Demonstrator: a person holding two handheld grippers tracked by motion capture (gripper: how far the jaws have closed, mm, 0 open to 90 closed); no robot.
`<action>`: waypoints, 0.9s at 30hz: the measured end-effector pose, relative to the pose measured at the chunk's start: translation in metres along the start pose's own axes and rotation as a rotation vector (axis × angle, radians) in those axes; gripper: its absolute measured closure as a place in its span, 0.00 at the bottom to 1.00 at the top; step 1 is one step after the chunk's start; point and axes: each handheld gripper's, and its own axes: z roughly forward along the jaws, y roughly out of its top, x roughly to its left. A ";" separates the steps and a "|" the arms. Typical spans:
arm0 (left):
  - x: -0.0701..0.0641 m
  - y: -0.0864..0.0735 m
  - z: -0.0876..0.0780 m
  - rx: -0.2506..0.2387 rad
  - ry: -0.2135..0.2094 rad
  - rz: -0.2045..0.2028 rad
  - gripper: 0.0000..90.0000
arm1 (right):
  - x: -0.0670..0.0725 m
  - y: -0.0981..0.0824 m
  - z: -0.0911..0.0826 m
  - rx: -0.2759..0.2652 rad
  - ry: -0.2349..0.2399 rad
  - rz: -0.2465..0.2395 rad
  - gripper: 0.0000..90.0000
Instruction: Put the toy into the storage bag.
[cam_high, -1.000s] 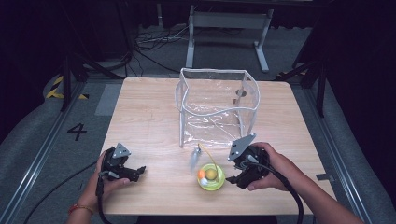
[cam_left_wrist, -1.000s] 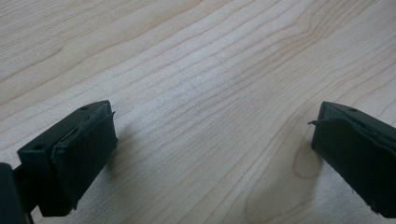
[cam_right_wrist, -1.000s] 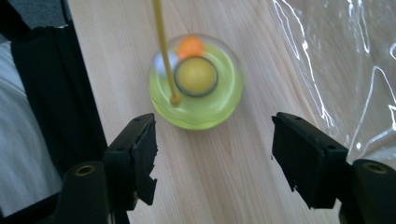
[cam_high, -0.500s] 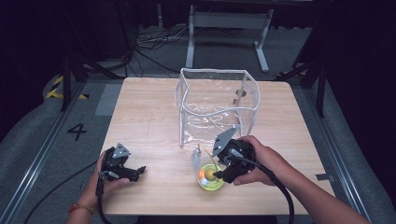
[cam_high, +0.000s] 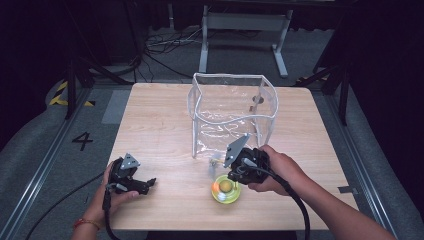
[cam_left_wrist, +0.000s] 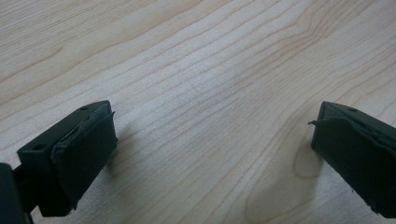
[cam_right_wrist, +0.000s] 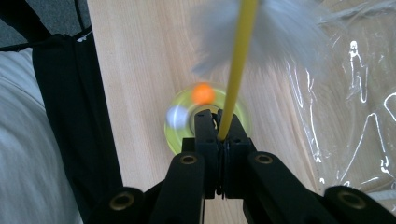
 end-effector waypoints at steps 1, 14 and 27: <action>0.000 0.000 0.000 -0.001 -0.001 0.000 0.00 | 0.000 0.000 -0.001 0.009 -0.007 -0.004 0.98; 0.000 0.000 0.000 -0.001 -0.001 0.000 0.00 | -0.005 0.000 -0.022 0.014 -0.023 -0.032 0.98; 0.000 0.000 0.000 -0.001 -0.001 0.000 0.00 | -0.018 0.013 -0.076 -0.026 -0.107 -0.029 0.98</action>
